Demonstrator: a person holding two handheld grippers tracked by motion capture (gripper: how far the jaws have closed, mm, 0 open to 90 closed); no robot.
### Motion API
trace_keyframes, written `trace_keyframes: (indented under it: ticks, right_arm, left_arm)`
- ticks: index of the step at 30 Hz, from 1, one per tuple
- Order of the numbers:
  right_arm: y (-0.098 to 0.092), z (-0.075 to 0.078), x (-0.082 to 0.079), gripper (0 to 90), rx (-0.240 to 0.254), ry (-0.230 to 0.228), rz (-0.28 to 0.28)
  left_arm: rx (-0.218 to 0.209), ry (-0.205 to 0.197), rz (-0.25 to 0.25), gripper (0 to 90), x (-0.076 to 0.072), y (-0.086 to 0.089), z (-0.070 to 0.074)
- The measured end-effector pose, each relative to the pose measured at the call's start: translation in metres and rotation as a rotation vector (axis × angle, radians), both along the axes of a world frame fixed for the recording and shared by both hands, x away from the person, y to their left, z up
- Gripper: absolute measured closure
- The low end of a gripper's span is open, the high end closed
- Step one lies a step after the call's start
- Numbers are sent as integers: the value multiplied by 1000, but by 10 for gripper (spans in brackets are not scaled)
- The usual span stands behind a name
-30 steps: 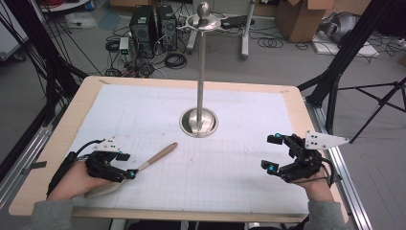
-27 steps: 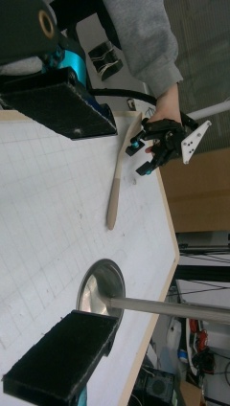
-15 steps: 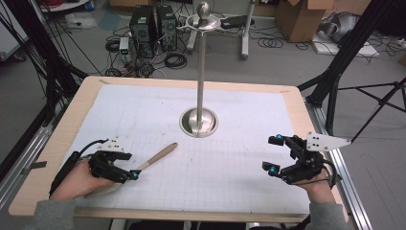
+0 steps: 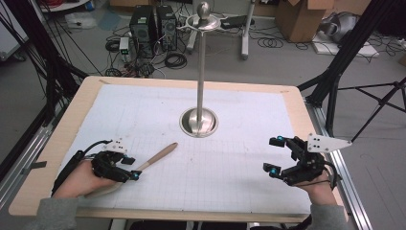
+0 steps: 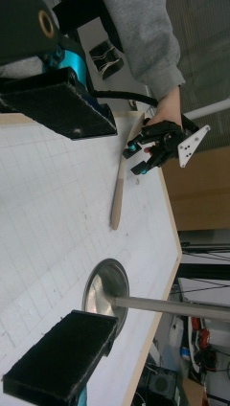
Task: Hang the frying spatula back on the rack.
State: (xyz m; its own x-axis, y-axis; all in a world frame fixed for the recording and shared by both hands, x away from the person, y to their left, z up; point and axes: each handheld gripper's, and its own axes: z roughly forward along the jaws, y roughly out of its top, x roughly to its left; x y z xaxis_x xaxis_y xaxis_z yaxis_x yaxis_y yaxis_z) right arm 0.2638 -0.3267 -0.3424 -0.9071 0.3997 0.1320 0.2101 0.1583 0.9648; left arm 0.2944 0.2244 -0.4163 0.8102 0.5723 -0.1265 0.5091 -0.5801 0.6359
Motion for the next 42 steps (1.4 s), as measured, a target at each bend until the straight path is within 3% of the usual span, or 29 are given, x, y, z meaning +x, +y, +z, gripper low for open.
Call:
trace_keyframes:
  ticks: [7, 22, 35, 42]
  right_arm:
    - [0, 0, 1, 86, -1, 3, 3]
    - [1, 0, -1, 86, -1, 12, 5]
    - [0, 0, -1, 86, 0, 6, 7]
    - [0, 0, 0, 86, 1, -3, 6]
  left_arm:
    - [19, -10, -42, 506, -1, 0, -1]
    - [71, 36, -9, 601, 0, 3, -7]
    - [96, -15, -24, 686, -6, 3, -8]
    - [103, -16, -6, 724, -10, 0, -8]
